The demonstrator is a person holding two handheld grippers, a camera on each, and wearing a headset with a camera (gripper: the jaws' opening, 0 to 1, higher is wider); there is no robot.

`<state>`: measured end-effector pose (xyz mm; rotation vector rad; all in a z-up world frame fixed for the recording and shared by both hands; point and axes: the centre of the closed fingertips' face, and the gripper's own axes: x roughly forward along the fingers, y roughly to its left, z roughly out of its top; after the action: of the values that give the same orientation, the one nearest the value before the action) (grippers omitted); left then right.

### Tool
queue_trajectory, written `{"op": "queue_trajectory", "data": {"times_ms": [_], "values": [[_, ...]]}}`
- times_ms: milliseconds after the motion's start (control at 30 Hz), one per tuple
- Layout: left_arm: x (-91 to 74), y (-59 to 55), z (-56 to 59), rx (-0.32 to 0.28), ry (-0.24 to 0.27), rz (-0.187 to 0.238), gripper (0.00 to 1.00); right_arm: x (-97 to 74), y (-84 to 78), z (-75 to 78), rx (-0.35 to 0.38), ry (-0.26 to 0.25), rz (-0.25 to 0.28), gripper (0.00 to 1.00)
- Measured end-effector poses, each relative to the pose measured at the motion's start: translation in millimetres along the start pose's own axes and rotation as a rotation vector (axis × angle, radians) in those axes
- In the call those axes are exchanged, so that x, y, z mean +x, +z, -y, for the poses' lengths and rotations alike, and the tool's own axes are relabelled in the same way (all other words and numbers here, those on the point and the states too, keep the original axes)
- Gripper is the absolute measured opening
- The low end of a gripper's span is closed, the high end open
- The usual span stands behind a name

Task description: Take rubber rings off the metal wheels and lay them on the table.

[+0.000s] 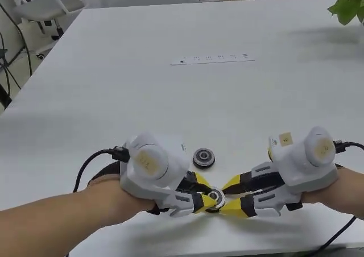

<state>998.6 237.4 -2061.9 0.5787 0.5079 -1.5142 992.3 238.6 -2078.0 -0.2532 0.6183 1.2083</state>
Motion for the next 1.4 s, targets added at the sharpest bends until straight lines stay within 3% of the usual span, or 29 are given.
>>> {"op": "queue_trajectory", "data": {"times_ms": [833,933,1000,1133,1400], "values": [[-0.4,-0.2,1.1,-0.005,0.018,0.011,0.07,-3.1,-3.2,-0.5,0.005,0.001,-0.001,0.12],[-0.6,-0.4,0.8,-0.007,0.02,0.011,0.07,-5.1,-9.3,1.0,0.005,0.001,-0.023,0.05],[-0.6,-0.2,0.8,-0.008,0.02,0.011,0.07,-4.7,-9.5,1.9,0.02,-0.003,-0.019,0.01],[-0.6,-0.2,0.6,-0.009,0.022,0.011,0.07,-3.9,-8.8,2.4,0.032,-0.007,-0.024,0.01],[-0.6,0.1,-0.1,-0.008,0.023,0.011,0.07,-2.8,-8.0,5.4,0.137,-0.012,-0.005,0.0]]}}
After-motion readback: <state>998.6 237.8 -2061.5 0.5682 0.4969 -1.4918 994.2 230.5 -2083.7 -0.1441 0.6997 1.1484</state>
